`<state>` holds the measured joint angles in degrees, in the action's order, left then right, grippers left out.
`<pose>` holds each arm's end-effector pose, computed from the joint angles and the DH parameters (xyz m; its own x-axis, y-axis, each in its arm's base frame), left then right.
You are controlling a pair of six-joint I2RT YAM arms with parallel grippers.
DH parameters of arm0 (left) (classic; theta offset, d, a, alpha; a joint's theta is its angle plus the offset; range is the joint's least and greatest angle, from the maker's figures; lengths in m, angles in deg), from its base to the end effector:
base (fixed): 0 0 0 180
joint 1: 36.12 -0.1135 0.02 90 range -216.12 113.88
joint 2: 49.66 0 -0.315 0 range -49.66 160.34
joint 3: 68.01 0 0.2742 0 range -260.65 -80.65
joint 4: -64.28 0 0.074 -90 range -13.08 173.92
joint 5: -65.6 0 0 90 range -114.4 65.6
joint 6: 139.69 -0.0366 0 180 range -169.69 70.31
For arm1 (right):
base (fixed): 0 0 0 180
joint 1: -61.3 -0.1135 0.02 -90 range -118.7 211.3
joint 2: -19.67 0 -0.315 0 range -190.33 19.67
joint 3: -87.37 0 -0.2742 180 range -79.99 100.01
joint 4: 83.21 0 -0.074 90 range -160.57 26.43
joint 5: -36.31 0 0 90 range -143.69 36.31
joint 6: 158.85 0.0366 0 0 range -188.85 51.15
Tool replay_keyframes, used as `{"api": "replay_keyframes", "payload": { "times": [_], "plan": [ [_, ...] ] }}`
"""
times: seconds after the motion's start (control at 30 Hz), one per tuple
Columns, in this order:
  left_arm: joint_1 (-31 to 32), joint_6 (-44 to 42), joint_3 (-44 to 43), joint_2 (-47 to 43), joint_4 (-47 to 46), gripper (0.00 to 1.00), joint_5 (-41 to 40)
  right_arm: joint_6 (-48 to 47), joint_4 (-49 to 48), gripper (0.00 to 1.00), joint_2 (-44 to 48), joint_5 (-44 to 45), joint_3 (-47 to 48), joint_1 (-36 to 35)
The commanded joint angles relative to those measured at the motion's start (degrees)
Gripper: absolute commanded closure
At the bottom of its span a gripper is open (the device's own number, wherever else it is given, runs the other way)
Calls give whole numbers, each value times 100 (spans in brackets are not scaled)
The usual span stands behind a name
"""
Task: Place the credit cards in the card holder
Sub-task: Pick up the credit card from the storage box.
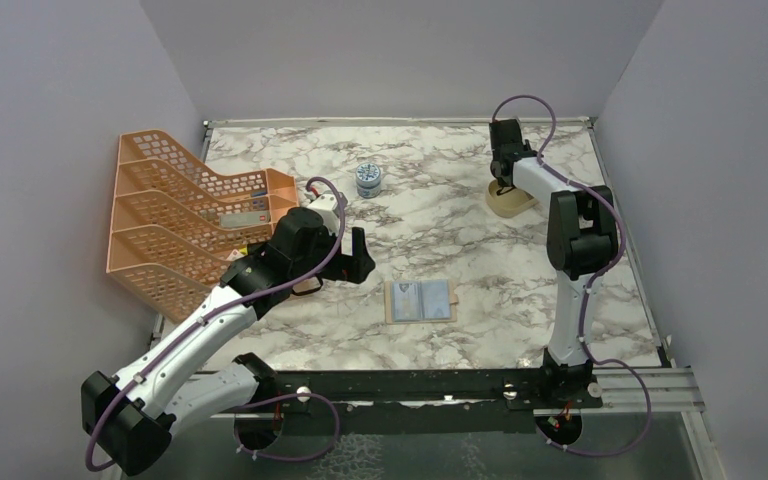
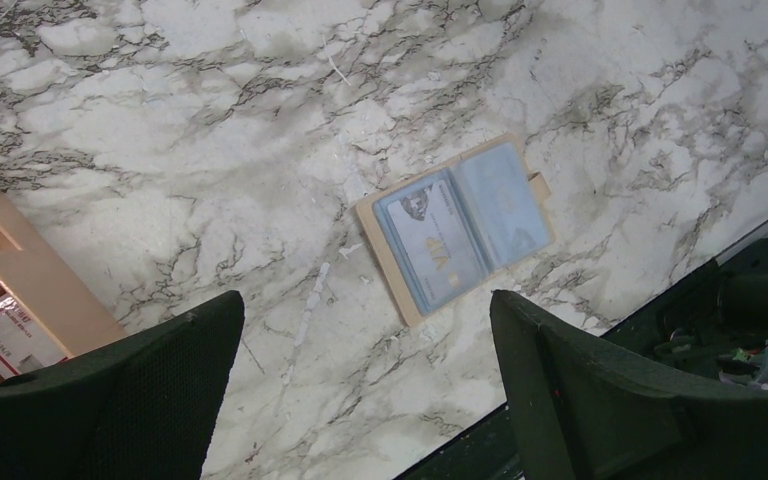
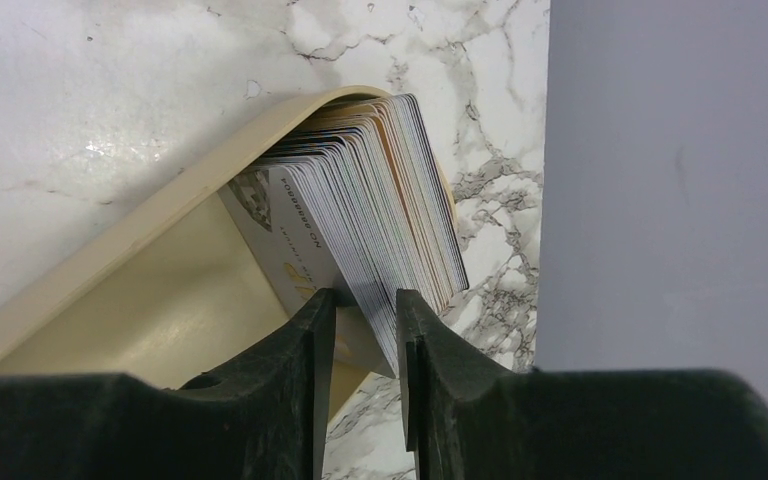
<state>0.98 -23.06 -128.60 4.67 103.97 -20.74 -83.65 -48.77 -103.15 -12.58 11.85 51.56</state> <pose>0.1590 -0.1232 0.3384 -0.6817 -0.0453 -0.7303 0.3792 0.8317 -0.4055 0.5091 0.0630 0.2111 -0.8264 -0.3371 -0.4511 0.0553 0.7486 -0.6607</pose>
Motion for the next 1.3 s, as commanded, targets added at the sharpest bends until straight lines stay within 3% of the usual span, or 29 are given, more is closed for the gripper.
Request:
{"api": "replay_keyframes", "payload": {
  "times": [0.0, 0.53, 0.77, 1.13, 1.27],
  "plan": [
    [-59, -32, 61, -69, -177, 5, 196, 136, -32, 73, 137, 19, 169, 61],
    [-183, -88, 101, -72, -255, 5, 427, 369, 403, 87, 394, -151, 477, 60],
    [-234, -90, 159, -91, -367, 5, 595, 1069, 1309, 99, 779, -1008, 626, 55],
    [-230, -35, 241, 31, -664, 5, 989, 2293, 2404, 99, 2121, -2400, -29, -152],
    [-230, 93, 314, 132, -818, 5, 1177, 2590, 2248, 99, 2835, -3225, -524, -219]
  ]
}}
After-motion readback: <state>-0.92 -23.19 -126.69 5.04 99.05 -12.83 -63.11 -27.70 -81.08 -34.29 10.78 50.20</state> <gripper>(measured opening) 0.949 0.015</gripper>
